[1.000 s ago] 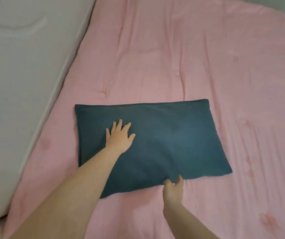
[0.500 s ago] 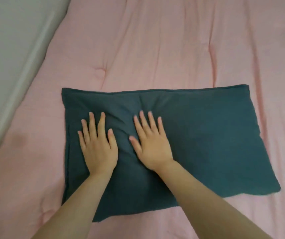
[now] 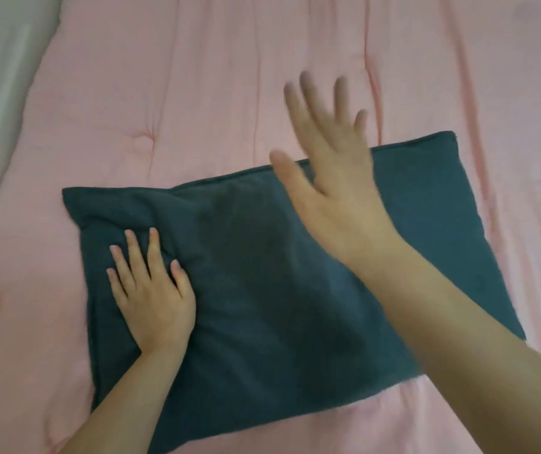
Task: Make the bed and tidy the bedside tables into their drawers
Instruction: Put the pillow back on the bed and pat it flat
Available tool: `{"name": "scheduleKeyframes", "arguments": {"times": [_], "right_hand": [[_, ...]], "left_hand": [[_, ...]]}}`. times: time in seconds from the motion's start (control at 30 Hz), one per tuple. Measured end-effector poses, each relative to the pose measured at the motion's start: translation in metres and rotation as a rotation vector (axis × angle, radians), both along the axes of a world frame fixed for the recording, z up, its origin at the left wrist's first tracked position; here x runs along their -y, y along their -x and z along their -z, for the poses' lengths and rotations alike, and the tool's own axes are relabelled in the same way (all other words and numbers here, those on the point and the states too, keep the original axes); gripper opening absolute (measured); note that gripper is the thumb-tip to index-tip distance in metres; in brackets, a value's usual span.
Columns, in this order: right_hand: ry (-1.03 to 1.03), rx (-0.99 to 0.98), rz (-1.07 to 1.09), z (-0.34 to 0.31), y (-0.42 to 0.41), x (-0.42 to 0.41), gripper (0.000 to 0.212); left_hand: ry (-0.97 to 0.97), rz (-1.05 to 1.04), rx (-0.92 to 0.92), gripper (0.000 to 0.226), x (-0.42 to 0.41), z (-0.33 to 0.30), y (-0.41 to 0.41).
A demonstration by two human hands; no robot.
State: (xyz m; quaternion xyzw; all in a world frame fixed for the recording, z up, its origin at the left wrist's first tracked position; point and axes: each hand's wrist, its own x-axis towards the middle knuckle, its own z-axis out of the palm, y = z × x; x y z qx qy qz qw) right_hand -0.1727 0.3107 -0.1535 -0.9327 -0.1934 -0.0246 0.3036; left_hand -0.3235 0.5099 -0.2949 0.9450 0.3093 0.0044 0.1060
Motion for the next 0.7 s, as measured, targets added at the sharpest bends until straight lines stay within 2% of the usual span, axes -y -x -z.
{"name": "scheduleKeyframes", "arguments": {"times": [0.03,0.07,0.1,0.13,0.17,0.2,0.23,0.3,0.37,0.4,0.43,0.47,0.5,0.53,0.57,0.6,0.63,0.7], "right_hand": [[-0.168,0.16,0.111,-0.02,-0.007,0.014,0.059],[-0.177,0.207,0.177,-0.018,-0.009,0.034,0.059],[0.02,0.225,0.204,0.004,-0.001,0.052,0.06],[0.342,0.103,0.147,0.034,0.016,0.056,0.065],[0.569,-0.115,0.033,0.072,0.032,0.062,0.073],[0.661,-0.248,-0.014,0.097,0.036,0.07,0.077],[0.675,-0.319,-0.011,0.095,0.029,0.073,0.074],[0.295,-0.132,0.089,0.052,0.005,0.065,0.066],[-0.205,0.026,0.32,0.01,0.0,0.064,0.062],[-0.273,-0.025,0.419,0.014,0.007,0.065,0.062],[-0.082,-0.083,0.472,0.024,0.025,0.063,0.064],[0.299,-0.15,0.327,0.043,0.05,0.062,0.072],[0.509,-0.374,0.08,0.077,0.063,0.074,0.077],[0.544,-0.458,0.029,0.104,0.06,0.08,0.077],[0.564,-0.589,0.015,0.102,0.045,0.08,0.072],[0.506,-0.602,-0.021,0.099,0.028,0.079,0.067],[0.337,-0.578,-0.062,0.08,0.021,0.075,0.063],[-0.029,-0.512,0.051,0.032,0.037,0.067,0.051]], "left_hand": [[-0.014,0.001,-0.005,0.057,0.001,0.003,-0.001],[-0.031,0.011,-0.009,0.058,0.003,0.004,-0.001],[-0.047,0.024,-0.015,0.058,0.006,0.005,-0.004],[-0.056,0.035,-0.026,0.059,0.007,0.005,-0.007],[-0.063,0.051,-0.044,0.059,0.007,0.005,-0.009],[-0.071,0.069,-0.062,0.058,0.009,0.004,-0.008],[-0.075,0.085,-0.067,0.058,0.008,0.005,-0.008],[-0.082,0.066,-0.056,0.058,0.005,0.009,-0.01],[-0.088,0.05,-0.053,0.057,0.005,0.013,-0.009],[-0.096,0.057,-0.048,0.058,0.008,0.012,-0.01],[-0.096,0.061,-0.048,0.059,0.008,0.011,-0.01],[-0.098,0.067,-0.047,0.059,0.008,0.008,-0.012],[-0.101,0.093,-0.057,0.059,0.012,0.001,-0.011],[-0.093,0.106,-0.074,0.059,0.013,-0.002,-0.01],[-0.088,0.097,-0.082,0.058,0.013,-0.009,-0.01],[-0.071,0.076,-0.084,0.057,0.011,-0.013,-0.012],[-0.048,0.045,-0.085,0.056,0.008,-0.023,-0.013],[-0.023,0.054,-0.076,0.057,0.004,-0.041,-0.018]]}}
